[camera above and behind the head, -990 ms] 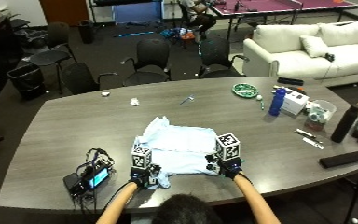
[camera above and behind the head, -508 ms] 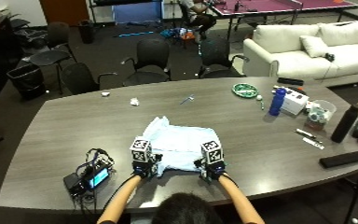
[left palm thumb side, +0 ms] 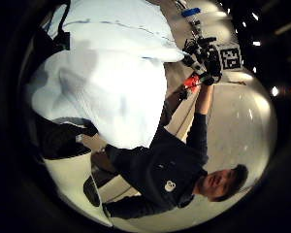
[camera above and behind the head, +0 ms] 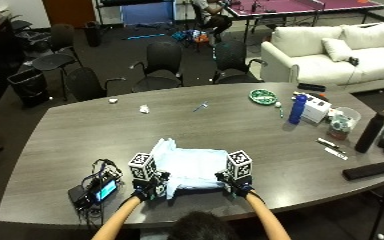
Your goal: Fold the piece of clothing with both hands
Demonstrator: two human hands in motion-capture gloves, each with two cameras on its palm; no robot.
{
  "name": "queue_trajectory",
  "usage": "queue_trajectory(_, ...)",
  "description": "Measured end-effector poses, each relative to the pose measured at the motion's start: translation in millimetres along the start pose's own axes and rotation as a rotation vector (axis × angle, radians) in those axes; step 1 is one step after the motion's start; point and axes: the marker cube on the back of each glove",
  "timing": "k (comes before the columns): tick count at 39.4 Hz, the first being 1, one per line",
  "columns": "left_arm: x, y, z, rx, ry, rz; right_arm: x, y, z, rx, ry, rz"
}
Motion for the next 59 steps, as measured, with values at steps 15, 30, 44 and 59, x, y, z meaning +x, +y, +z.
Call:
queue_trajectory(15, -37, -74, -27, -0.009, 0.046, -0.22, -3, -97, -58, -0.024, 0.038, 0.013)
queue_trajectory(30, -63, -87, -17, 0.162, 0.161, -0.416, 24, -103, -33, 0.098, -0.094, 0.249)
queue_trajectory(44, -21, -65, 51, -0.157, -0.095, -0.316, 29, -92, 35, -0.102, -0.114, 0.417)
queue_trajectory(59, -68, -79, 28, -0.259, -0.647, -0.444, 21, -96, 37, 0.07, -0.073, 0.428)
